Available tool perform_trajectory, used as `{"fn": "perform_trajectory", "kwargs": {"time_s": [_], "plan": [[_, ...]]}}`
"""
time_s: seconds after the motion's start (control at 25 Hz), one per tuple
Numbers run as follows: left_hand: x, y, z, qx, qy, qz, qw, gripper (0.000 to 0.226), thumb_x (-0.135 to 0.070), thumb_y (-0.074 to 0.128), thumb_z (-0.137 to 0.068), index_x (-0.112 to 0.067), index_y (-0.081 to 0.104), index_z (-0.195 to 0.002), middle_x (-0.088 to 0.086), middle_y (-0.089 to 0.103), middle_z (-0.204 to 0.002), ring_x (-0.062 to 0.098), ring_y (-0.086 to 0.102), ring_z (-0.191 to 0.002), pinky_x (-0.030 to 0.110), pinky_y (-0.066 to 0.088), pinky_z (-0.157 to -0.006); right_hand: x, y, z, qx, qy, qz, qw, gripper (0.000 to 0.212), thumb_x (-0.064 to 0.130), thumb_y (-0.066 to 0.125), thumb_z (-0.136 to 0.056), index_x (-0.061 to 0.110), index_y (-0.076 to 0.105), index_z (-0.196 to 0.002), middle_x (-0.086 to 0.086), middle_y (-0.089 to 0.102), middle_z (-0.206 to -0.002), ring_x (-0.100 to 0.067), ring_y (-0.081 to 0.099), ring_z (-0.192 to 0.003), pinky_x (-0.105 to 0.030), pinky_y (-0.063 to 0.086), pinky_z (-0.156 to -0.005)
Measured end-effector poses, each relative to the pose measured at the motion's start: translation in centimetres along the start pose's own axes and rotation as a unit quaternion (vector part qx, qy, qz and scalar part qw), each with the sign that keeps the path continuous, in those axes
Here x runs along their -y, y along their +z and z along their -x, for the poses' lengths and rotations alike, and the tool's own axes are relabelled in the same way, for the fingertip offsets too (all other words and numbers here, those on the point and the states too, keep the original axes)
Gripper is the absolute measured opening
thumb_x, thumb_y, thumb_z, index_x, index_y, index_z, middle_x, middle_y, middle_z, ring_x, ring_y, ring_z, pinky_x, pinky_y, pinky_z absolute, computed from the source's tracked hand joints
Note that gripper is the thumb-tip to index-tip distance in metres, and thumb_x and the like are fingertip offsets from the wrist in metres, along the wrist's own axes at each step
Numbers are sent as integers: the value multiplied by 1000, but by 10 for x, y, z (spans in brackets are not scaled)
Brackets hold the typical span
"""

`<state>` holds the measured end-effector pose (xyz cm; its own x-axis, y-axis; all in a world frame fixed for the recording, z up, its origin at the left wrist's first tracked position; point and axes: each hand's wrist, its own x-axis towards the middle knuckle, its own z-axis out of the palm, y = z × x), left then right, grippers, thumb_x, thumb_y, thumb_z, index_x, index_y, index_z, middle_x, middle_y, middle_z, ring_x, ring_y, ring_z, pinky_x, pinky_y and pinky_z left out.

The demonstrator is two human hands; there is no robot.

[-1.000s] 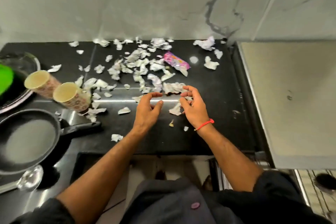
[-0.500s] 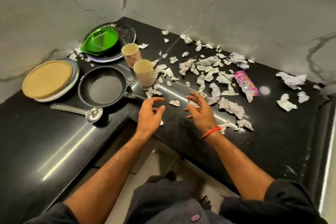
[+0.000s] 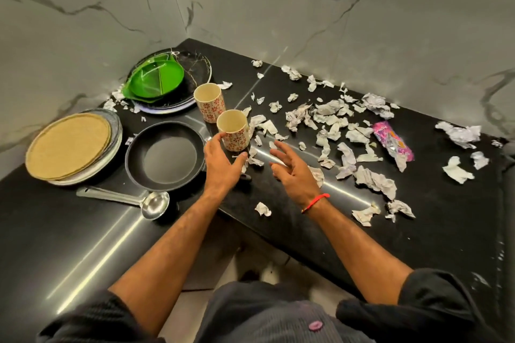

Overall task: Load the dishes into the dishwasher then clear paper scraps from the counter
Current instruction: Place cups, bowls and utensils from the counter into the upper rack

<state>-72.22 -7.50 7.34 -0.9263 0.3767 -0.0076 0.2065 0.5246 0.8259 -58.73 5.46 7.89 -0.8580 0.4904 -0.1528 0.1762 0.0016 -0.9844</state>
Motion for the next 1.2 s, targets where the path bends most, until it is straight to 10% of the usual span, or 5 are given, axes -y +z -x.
{"fn": "perform_trajectory", "kwargs": {"time_s": [0.28, 0.64, 0.88, 1.2], "plan": [[16, -3, -85, 66, 36, 11, 997, 98, -34, 86, -75, -21, 26, -152, 8, 41, -150, 25, 40, -138, 45, 34, -117, 11, 10, -8, -83, 0, 10, 996, 50, 8, 56, -96, 32, 47, -139, 8, 59, -133, -5, 63, -112, -37, 54, -96], [-37, 4, -49, 179, 96, 127, 971, 62, -58, 66, -87, -40, 44, -142, -4, 57, -129, 12, 59, -114, 31, 54, -90, 10, 8, 36, -165, -38, 66, 983, 73, 24, 69, -89, 41, 29, -148, 14, 34, -153, -8, 43, -134, -40, 48, -105], [-106, 53, 44, 499, -121, 178, 839, 53, -67, 44, -95, -22, 66, -110, 7, 77, -92, 25, 73, -87, 44, 61, -71, 8, -15, 112, -358, -90, 161, 915, 85, 39, 79, -77, 24, 30, -145, 1, 32, -146, -15, 38, -137, -44, 42, -108], [-131, 125, 215, 735, -164, 14, 658, 78, -77, 34, -91, -8, 72, -91, 6, 59, -60, 16, 51, -49, 32, 51, -52, -31, -55, 298, -539, -15, 159, 827, 93, 39, 84, -70, 8, 34, -143, -8, 42, -137, -18, 49, -125, -29, 43, -103]]}}
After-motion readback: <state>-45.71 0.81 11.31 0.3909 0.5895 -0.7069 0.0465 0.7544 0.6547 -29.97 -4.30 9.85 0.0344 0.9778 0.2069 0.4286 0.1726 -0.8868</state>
